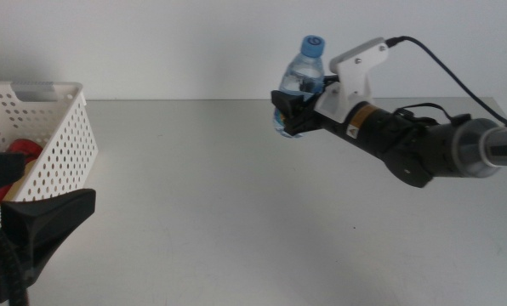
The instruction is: Use arms to grab the bottles and put them into the dustbin to the left of the table.
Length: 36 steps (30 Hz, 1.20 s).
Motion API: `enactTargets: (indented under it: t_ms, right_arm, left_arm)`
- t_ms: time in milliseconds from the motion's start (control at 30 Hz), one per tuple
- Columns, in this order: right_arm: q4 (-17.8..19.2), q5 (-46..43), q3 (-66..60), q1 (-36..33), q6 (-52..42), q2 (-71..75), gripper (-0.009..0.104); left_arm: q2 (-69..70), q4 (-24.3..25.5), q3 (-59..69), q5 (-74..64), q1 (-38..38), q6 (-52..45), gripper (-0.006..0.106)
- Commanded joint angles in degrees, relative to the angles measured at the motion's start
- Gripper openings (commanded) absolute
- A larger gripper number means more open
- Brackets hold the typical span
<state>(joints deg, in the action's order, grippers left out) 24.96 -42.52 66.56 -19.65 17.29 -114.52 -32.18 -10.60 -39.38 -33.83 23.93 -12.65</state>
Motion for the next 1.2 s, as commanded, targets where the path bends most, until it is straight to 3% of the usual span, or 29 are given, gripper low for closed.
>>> enactTargets:
  t_ms: [0,133,233,533,700,1000,1167]
  right_arm:
    - [3.15,-3.34,8.83,-2.84,4.46,-0.17,-0.001]
    - [8.04,-3.24,17.86,-6.59,7.92,-6.81,-0.001]
    - [9.7,-3.24,22.18,-8.68,8.11,-10.53,-0.001]
    - [10.22,-3.0,27.42,-11.33,8.05,-17.12,-0.001]
    - [10.3,1.35,27.42,-11.51,8.05,-17.17,0.003]
    - [12.52,6.91,26.8,-11.92,8.4,-17.11,0.03]
    - [13.43,7.28,26.74,-11.92,11.15,-16.26,0.064]
  left_arm:
    - [-0.22,-1.03,-1.4,4.43,0.0,1.01,0.089]
    - [-0.22,-1.03,-1.4,4.43,0.0,1.01,0.089]
    - [-0.22,-1.03,-1.4,4.43,0.0,1.01,0.089]
    - [-0.22,-1.03,-1.4,4.43,0.0,1.01,0.089]
    - [-0.22,-1.03,-1.4,4.47,0.0,1.01,0.089]
    - [-0.22,-1.03,-1.4,4.47,0.0,1.01,0.089]
    - [-0.22,-1.03,-1.4,4.47,0.0,1.01,0.089]
